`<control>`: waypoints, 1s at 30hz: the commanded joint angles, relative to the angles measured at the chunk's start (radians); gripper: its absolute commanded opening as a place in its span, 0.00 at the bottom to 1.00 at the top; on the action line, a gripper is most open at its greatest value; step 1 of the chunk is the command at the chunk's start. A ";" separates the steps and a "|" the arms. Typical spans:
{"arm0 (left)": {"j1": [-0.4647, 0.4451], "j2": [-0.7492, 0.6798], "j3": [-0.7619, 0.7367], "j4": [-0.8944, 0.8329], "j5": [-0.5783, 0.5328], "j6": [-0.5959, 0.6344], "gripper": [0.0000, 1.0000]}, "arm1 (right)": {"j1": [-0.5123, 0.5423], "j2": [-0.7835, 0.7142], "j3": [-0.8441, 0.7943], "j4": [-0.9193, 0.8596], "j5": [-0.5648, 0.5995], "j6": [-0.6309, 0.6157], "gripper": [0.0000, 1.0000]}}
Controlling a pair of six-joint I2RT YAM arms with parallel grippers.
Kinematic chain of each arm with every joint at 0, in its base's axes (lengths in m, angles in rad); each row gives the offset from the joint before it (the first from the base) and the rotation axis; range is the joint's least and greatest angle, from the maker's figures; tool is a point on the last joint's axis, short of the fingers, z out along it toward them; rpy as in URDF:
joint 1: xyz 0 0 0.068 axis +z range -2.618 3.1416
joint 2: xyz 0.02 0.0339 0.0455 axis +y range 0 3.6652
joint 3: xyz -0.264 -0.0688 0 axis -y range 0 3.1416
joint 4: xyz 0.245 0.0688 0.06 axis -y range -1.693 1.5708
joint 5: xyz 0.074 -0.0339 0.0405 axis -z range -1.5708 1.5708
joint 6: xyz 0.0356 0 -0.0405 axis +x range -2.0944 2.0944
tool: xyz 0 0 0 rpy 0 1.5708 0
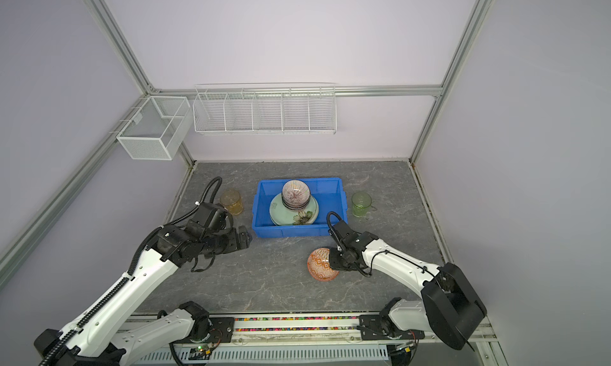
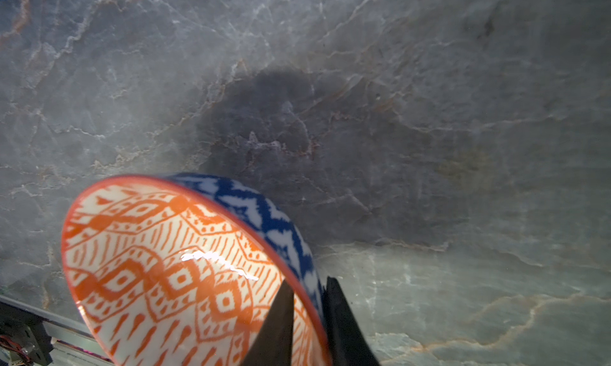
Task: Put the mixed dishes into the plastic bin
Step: 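Tilt the orange-patterned bowl up with the right gripper while left approaches its rim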
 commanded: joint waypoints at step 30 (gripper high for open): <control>-0.350 0.627 0.331 0.276 0.207 0.042 0.92 | 0.043 -0.105 0.229 -0.205 0.101 0.041 0.07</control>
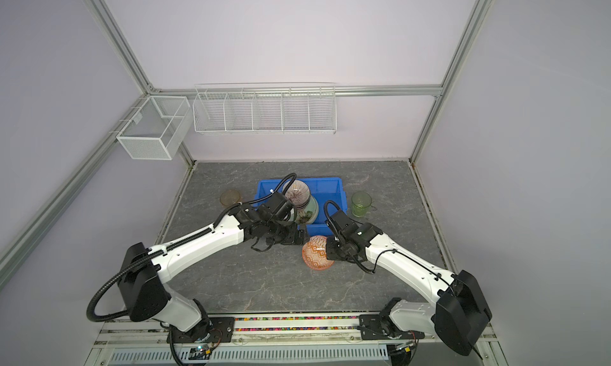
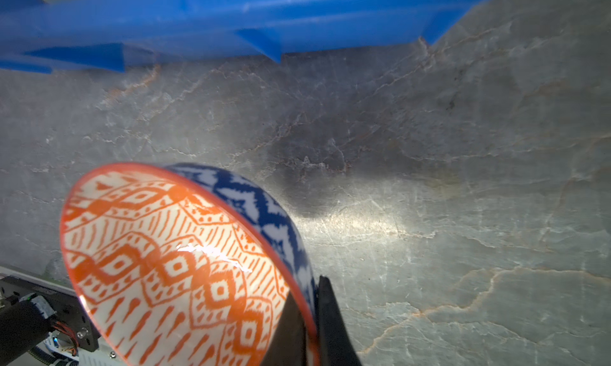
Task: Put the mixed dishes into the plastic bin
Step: 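Tilt the orange-patterned bowl up with the right gripper while left approaches its rim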
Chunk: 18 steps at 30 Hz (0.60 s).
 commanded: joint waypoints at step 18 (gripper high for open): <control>-0.053 0.226 0.244 -0.055 0.080 0.144 0.46 | -0.021 -0.111 0.054 -0.116 0.065 0.035 0.07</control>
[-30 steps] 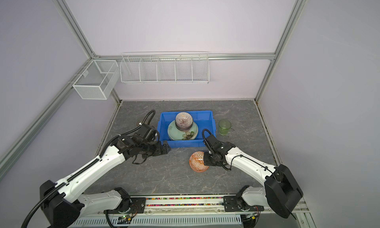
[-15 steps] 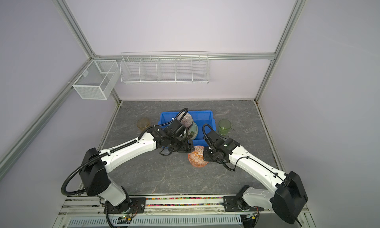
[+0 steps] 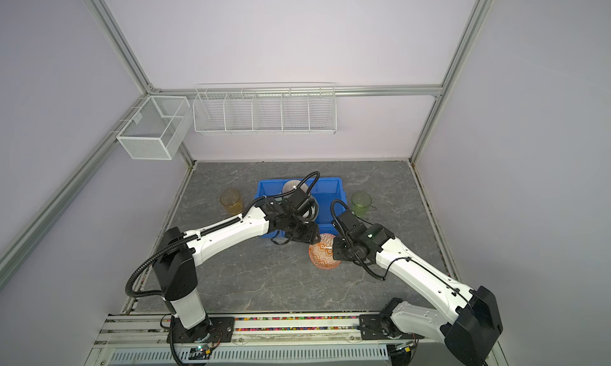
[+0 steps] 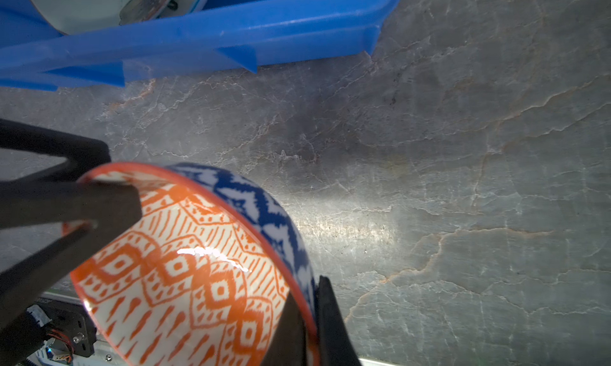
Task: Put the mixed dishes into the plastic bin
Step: 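Tilt the orange-patterned bowl up with the right gripper while left approaches its rim, then grasp the orange-patterned bowl rim with the left gripper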
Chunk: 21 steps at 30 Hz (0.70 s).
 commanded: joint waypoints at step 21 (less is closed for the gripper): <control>-0.014 0.020 0.032 -0.026 0.006 0.017 0.08 | -0.071 0.013 0.086 0.012 -0.067 -0.048 0.07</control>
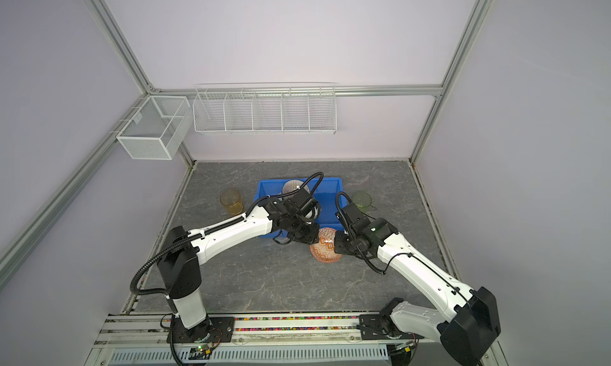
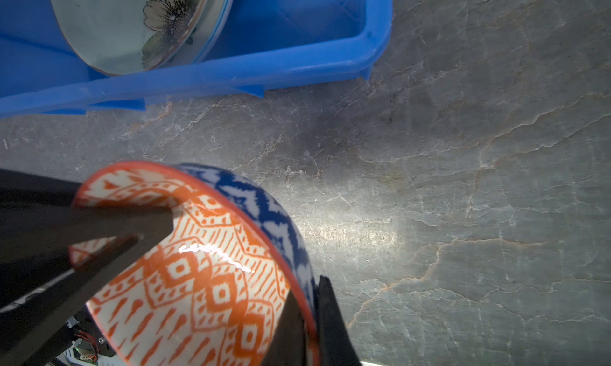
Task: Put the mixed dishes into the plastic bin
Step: 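Grasp the orange-patterned bowl rim with the left gripper, then lift the bowl into the bin with left gripper while right draws back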
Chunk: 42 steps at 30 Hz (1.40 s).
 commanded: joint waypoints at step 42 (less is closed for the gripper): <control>0.340 0.401 0.879 -0.445 -0.307 0.193 0.00 | -0.001 -0.667 -0.181 -0.354 0.156 0.240 0.88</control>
